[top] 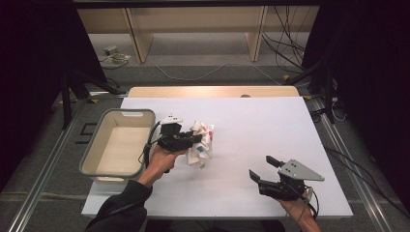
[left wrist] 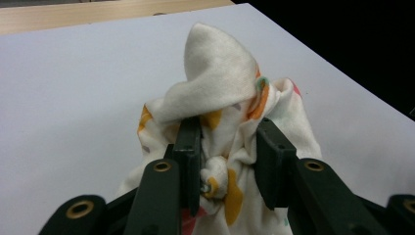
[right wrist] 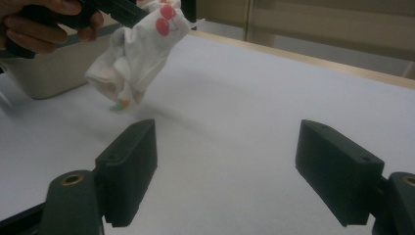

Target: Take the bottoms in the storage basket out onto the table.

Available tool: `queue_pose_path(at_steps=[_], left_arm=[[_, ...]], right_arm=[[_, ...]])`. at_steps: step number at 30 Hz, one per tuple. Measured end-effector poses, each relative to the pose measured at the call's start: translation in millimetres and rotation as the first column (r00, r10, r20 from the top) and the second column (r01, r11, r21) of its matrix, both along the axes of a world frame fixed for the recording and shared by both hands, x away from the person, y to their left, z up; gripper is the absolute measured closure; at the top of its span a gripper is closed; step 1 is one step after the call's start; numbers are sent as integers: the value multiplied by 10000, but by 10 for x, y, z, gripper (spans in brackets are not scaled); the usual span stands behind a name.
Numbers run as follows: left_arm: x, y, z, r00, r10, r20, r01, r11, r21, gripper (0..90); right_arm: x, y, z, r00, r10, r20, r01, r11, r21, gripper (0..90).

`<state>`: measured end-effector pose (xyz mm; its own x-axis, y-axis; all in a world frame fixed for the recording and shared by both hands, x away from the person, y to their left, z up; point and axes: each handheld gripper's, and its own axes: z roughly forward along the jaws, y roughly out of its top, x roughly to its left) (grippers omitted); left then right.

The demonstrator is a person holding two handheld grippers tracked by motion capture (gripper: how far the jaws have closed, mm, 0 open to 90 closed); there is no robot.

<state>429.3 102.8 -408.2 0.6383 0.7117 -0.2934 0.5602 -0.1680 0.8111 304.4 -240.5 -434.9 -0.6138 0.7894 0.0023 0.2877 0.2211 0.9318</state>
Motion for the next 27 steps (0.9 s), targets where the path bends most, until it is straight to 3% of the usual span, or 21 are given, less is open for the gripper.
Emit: queue_pose_path(at_steps=[27], left_arm=[[80,-134,-212,9994,84,-328,-69,9989,468,633]], right_arm=[[3,4,-7,10000,-20,-92,20,10000,-24,242]])
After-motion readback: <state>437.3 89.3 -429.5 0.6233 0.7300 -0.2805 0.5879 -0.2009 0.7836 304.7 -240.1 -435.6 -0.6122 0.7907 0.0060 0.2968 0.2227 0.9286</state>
